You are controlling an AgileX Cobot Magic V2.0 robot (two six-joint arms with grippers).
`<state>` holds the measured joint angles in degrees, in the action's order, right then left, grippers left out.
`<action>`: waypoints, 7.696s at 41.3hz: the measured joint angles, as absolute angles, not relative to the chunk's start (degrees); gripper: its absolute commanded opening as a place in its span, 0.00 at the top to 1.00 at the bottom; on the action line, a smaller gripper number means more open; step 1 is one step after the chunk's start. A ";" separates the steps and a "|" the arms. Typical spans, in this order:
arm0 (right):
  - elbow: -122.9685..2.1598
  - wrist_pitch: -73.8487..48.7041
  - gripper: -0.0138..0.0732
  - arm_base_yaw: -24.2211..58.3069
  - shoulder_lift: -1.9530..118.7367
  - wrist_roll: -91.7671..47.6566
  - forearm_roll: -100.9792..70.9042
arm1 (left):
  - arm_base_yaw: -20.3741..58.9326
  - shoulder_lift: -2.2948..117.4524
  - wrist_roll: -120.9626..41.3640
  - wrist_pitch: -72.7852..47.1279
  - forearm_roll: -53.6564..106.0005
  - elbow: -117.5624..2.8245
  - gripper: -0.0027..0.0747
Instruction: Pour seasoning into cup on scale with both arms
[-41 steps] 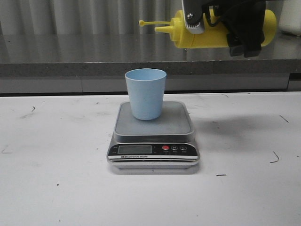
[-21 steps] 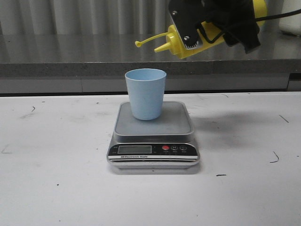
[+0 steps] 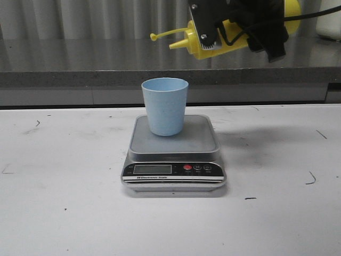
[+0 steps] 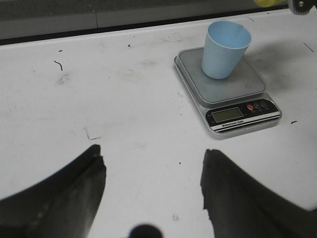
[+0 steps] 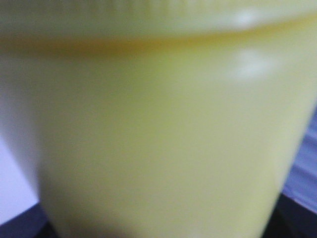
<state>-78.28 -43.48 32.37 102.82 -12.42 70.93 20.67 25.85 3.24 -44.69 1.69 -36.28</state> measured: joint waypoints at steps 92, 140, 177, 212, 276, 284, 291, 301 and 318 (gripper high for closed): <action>-39.86 57.33 0.46 1.61 111.64 6.35 11.53 | 20.67 25.85 3.24 -44.69 1.69 -36.28 0.42; -34.09 57.36 0.10 1.61 109.15 7.31 12.09 | 20.67 25.85 3.24 -44.69 1.69 -36.28 0.42; -33.68 -31.07 0.10 12.87 54.13 13.49 9.78 | 20.67 25.85 3.24 -44.69 1.69 -36.28 0.42; -36.67 -52.35 0.10 12.87 21.36 3.91 -1.47 | 20.67 25.85 3.24 -44.69 1.69 -36.28 0.42; -36.77 -51.81 0.92 12.87 21.36 3.69 -0.70 | 19.73 23.90 3.24 -42.77 1.90 -33.49 0.99; -36.77 -51.81 0.92 12.87 21.36 3.69 -0.70 | 11.61 16.53 3.24 -33.10 1.80 -24.26 0.99; -36.77 -51.81 0.92 12.87 21.36 3.69 -0.70 | 4.86 7.20 3.24 -19.83 3.01 -12.09 0.99; -36.77 -51.81 0.92 12.87 21.36 3.65 -0.70 | 1.87 -0.26 3.24 -9.73 6.47 0.22 0.99; -36.77 -51.81 0.92 12.87 21.36 3.65 -0.62 | 1.87 -0.26 3.24 -3.98 3.48 0.23 0.99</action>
